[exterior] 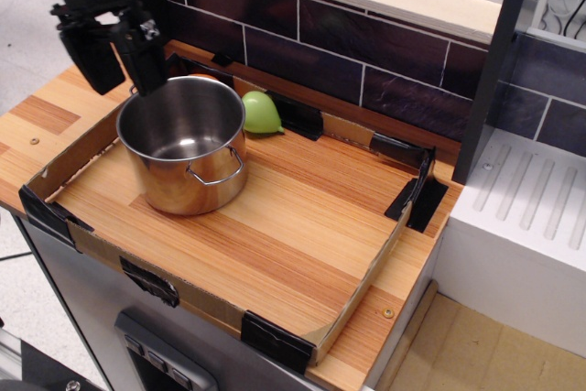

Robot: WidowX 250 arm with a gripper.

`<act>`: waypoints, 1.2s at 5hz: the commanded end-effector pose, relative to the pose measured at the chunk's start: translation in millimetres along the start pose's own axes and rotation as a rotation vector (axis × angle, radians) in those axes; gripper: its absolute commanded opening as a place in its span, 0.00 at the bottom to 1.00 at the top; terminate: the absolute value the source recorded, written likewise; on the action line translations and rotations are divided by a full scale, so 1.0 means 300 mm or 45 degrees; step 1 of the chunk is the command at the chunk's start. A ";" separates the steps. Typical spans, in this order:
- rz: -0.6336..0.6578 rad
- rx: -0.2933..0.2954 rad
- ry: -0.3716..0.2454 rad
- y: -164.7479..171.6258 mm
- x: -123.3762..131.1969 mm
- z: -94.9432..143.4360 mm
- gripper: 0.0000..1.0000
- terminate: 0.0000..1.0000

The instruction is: Topple metal pot

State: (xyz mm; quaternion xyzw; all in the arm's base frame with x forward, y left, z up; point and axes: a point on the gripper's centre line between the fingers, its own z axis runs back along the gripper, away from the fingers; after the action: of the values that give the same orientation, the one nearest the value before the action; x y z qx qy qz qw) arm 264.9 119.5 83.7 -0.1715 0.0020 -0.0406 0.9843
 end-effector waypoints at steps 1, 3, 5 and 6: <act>-0.014 0.064 -0.047 0.015 0.052 -0.009 1.00 0.00; -0.020 0.121 -0.065 0.028 0.075 -0.036 1.00 0.00; 0.008 0.135 -0.030 0.038 0.080 -0.059 0.00 0.00; 0.001 0.181 -0.074 0.040 0.074 -0.044 0.00 0.00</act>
State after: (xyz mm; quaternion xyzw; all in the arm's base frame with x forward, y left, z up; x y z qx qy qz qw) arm 280.4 123.1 58.1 -0.1153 -0.0090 -0.0286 0.9929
